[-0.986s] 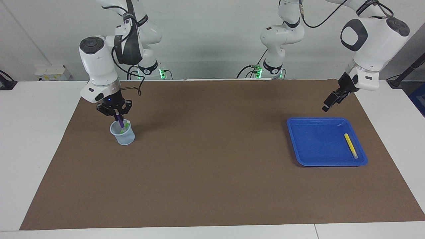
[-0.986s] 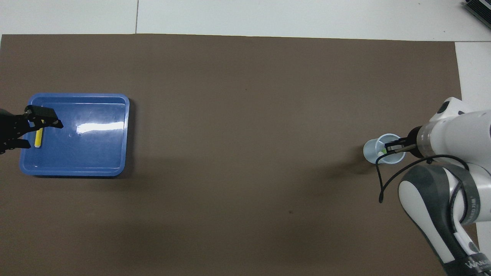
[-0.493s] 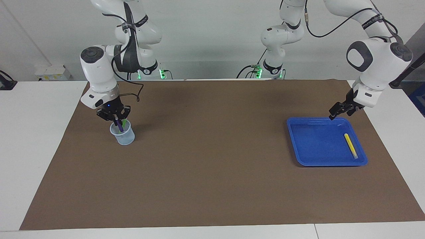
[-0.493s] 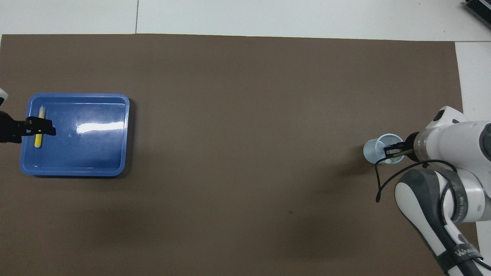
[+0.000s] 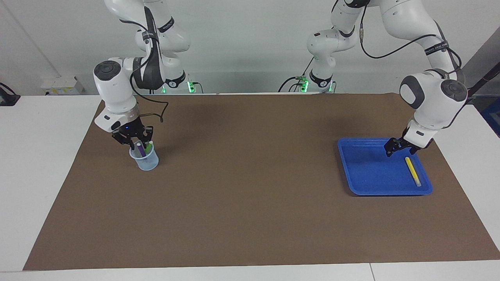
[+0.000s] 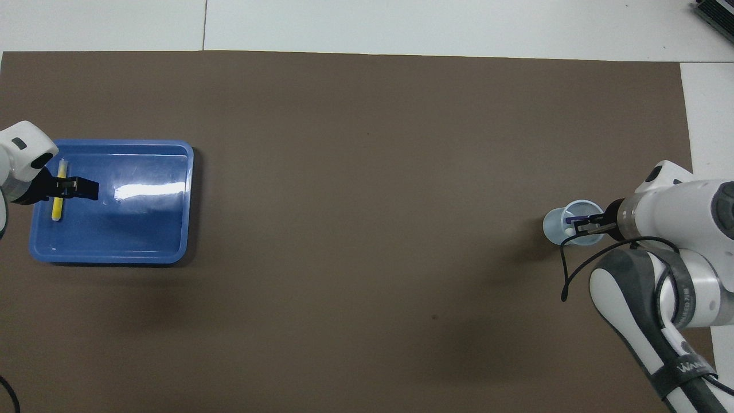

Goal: Transfer and insert pens with both arms
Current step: 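Grasp the yellow pen with the left gripper while the right gripper releases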

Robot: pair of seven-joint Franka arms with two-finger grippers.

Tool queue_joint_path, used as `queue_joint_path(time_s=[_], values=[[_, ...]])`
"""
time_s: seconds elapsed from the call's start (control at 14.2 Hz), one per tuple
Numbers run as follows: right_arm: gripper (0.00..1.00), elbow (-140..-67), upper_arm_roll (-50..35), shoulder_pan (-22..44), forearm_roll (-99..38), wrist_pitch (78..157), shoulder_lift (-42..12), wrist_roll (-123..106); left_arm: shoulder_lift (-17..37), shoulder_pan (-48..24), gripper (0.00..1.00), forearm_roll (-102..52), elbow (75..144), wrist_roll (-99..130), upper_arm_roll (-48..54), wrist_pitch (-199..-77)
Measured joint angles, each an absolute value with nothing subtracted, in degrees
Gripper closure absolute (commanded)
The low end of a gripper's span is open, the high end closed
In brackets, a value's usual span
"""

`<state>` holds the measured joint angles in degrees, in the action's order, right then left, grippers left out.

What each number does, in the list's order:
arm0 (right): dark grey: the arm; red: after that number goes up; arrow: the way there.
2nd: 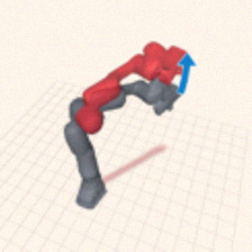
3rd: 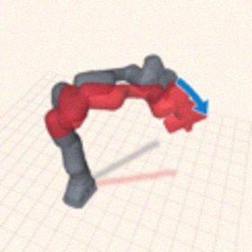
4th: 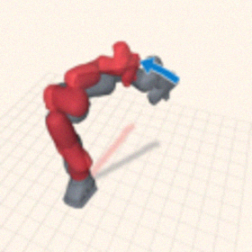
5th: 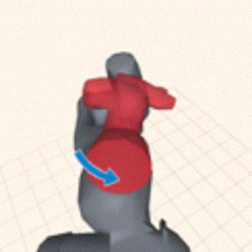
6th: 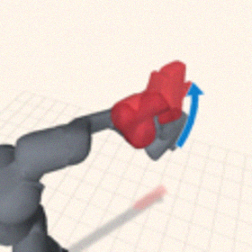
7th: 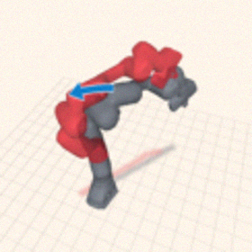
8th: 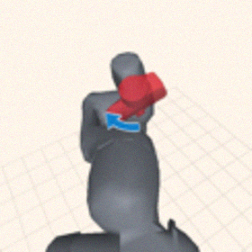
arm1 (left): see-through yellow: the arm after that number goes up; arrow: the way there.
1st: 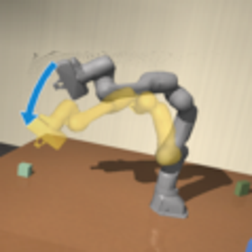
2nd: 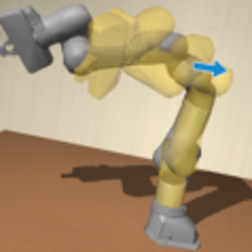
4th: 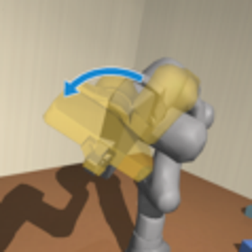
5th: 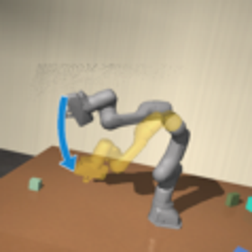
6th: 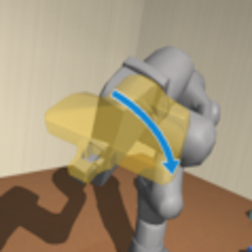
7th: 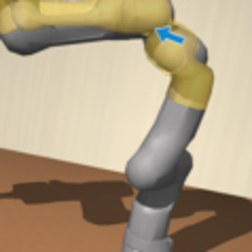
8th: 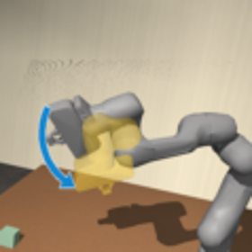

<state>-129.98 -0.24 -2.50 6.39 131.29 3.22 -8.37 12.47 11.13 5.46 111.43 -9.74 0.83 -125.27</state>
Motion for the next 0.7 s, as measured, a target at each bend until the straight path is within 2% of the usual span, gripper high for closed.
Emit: queue_joint_path(time_s=[0.28,0.7], values=[[0.01,-128.86,-0.24,-2.59,6.43,130.17,3.23,-8.37,16.75,15.10,0.00,5.51,111.38,-14.88,0.73,-130.85],[0.01,-123.52,-0.85,-2.49,6.43,121.45,4.18,-8.37,19.10,15.57,0.00,5.51,111.37,-15.18,0.88,-134.37]])
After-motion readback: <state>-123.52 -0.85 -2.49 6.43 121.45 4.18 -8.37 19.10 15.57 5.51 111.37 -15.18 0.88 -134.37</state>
